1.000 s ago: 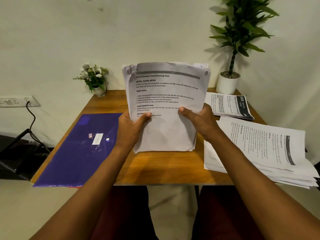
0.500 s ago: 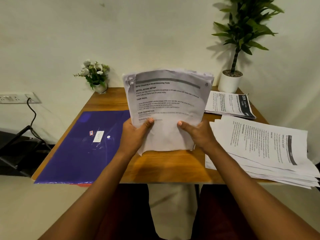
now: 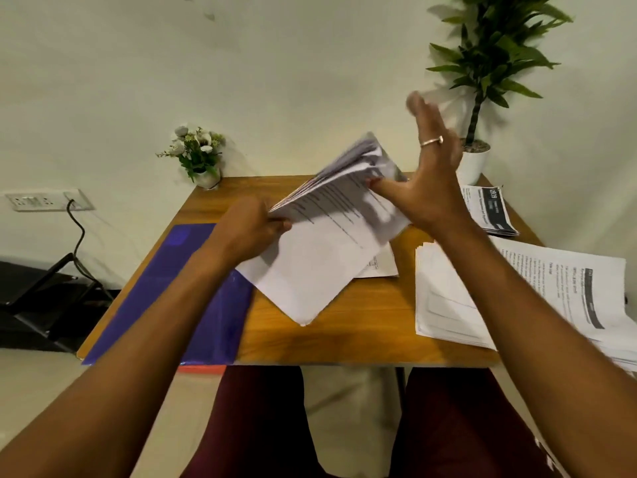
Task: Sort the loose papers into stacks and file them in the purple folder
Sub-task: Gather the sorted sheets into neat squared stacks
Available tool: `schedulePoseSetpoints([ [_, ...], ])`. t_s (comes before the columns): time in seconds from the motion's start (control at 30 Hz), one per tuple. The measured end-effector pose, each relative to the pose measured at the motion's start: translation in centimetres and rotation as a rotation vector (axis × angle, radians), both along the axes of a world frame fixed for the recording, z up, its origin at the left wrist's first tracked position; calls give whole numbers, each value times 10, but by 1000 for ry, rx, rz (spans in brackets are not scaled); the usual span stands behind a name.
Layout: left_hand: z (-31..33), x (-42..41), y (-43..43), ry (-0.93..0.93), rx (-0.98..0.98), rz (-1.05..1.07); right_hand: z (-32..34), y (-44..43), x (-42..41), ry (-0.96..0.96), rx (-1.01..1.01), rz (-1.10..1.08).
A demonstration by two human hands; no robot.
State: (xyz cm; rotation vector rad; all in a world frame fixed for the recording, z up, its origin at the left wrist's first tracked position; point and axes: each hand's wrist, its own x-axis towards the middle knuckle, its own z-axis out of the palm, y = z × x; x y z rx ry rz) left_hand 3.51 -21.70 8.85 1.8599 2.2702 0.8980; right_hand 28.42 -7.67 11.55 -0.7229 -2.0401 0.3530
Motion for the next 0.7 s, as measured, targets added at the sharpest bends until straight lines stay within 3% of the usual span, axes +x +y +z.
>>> schedulePoseSetpoints([
  [0.1, 10, -2, 10, 160, -81, -115, 11, 10, 3, -111, -301, 281],
  [0.17, 11, 3, 14, 209, -86, -136, 4, 15, 9, -151, -378, 395],
  [0.27, 6, 3, 16, 219, -86, -159, -24, 18, 16, -172, -429, 382],
  [0.43, -1, -19, 9, 95, -67, -14, -65, 23, 25, 90, -708, 238],
  [0.5, -7, -30, 1, -156, -22, 50, -74, 24, 31, 180, -772, 203],
  [0.6, -24, -30, -13, -834, 5, 44, -85, 21, 33, 303, -803, 147],
  [0.7, -49, -14, -18, -1016, 15, 11, -92, 13, 26, 393, -840, 150],
])
